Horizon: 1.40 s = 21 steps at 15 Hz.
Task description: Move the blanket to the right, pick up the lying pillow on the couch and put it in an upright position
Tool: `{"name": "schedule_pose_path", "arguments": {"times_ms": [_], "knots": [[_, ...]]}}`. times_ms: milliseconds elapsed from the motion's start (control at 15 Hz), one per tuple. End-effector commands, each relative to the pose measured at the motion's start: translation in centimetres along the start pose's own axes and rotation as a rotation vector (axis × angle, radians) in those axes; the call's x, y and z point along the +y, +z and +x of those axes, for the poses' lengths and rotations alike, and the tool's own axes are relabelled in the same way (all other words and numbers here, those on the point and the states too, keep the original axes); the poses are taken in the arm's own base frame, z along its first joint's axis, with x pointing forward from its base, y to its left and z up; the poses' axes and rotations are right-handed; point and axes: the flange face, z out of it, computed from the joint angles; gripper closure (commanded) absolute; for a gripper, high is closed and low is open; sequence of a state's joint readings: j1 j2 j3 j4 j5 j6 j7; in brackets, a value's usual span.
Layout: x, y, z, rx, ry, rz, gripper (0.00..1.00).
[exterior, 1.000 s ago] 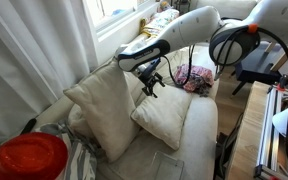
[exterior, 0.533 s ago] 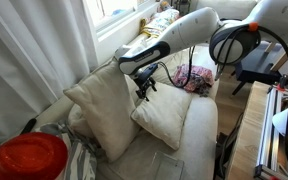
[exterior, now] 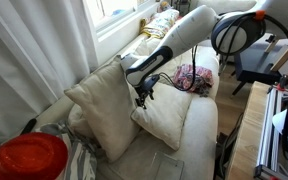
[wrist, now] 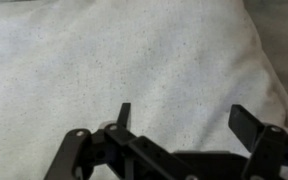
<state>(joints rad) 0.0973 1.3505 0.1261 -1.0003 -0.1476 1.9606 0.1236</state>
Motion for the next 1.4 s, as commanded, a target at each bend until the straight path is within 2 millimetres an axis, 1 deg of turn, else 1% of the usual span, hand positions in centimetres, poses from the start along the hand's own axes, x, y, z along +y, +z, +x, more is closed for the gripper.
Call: {"name": "schedule_pose_path", "arguments": {"times_ms": [0, 200, 267, 333, 400, 667, 933, 1067, 1200, 1333], "knots": [[-1.9, 0.9, -3.1, -0.018, -0.062, -0.023, 0.0], [-3.5, 1.6, -5.1, 0.003, -0.136, -0.081, 0.0], [-3.8, 2.2, -6.0, 0.002, -0.164, -0.099, 0.0], [-3.7, 1.8, -3.5, 0.001, -0.109, -0.063, 0.0], [-4.1, 2.0, -3.9, -0.003, -0.114, -0.065, 0.0], [-3.9, 1.5, -3.5, 0.009, -0.104, -0.067, 0.0], [-6.8, 1.6, -3.2, 0.057, -0.146, -0.084, 0.0], [-8.6, 1.7, -3.8, 0.064, -0.153, -0.113, 0.0], [-10.6, 1.6, -4.4, 0.11, -0.186, -0.142, 0.0], [-12.4, 2.5, -4.2, 0.17, -0.202, -0.142, 0.0]]}}
